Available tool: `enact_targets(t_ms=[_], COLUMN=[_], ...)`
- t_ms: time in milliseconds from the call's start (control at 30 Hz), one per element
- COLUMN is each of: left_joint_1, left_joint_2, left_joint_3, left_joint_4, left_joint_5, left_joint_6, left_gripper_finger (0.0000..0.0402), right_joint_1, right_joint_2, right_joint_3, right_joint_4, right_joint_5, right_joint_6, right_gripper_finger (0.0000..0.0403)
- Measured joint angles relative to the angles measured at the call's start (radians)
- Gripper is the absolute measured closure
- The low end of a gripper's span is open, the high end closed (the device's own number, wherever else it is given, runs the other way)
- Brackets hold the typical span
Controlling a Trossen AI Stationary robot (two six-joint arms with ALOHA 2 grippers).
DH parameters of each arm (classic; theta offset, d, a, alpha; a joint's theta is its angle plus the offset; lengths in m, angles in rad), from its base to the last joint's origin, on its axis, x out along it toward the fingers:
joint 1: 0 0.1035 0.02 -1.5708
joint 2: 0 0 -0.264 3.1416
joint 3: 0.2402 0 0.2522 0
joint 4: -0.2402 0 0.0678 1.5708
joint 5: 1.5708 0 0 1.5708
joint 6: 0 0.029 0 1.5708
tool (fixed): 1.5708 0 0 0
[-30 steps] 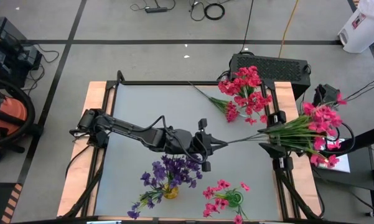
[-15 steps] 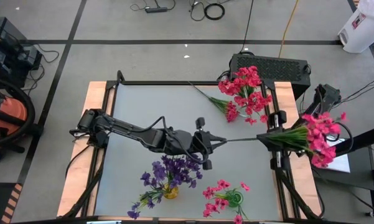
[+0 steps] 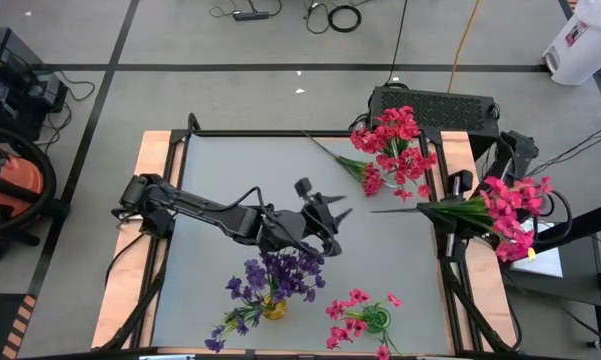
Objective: Sort flowers into vase by color
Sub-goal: Put the top pink flower into the green transparent vase
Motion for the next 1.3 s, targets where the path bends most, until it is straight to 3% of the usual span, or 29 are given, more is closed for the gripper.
enact_targets(t_ms=[133, 267, 433, 700, 1300], left_joint_1=[-0.004, -0.005, -0.005, -0.005, -0.005], left_joint_2=[-0.025, -0.033, -0.033, -0.033, -0.032], left_joint_3=[0.0, 0.0, 0.0, 0.0, 0.0], left_joint_4=[-0.035, -0.039, -0.049, -0.049, -0.054], left_joint_5=[-0.103, -0.106, -0.106, -0.106, -0.099], left_joint_6=[-0.009, -0.012, -0.012, -0.013, -0.041], left_gripper_finger=[0.0247, 0.0246, 0.0246, 0.0246, 0.0246], right_joint_1=[0.073, 0.145, 0.206, 0.228, 0.203], right_joint_2=[-0.008, -0.002, 0.019, 0.097, 0.289], right_joint_3=[0.0, 0.0, 0.0, 0.0, 0.0], right_joint_4=[-0.079, -0.201, -0.349, -0.489, -0.413], right_joint_5=[0.046, 0.019, -0.068, -0.202, -0.211], right_joint_6=[0.129, 0.337, 0.602, 0.862, 0.956], right_gripper_finger=[0.0403, 0.0403, 0.0403, 0.0403, 0.0402])
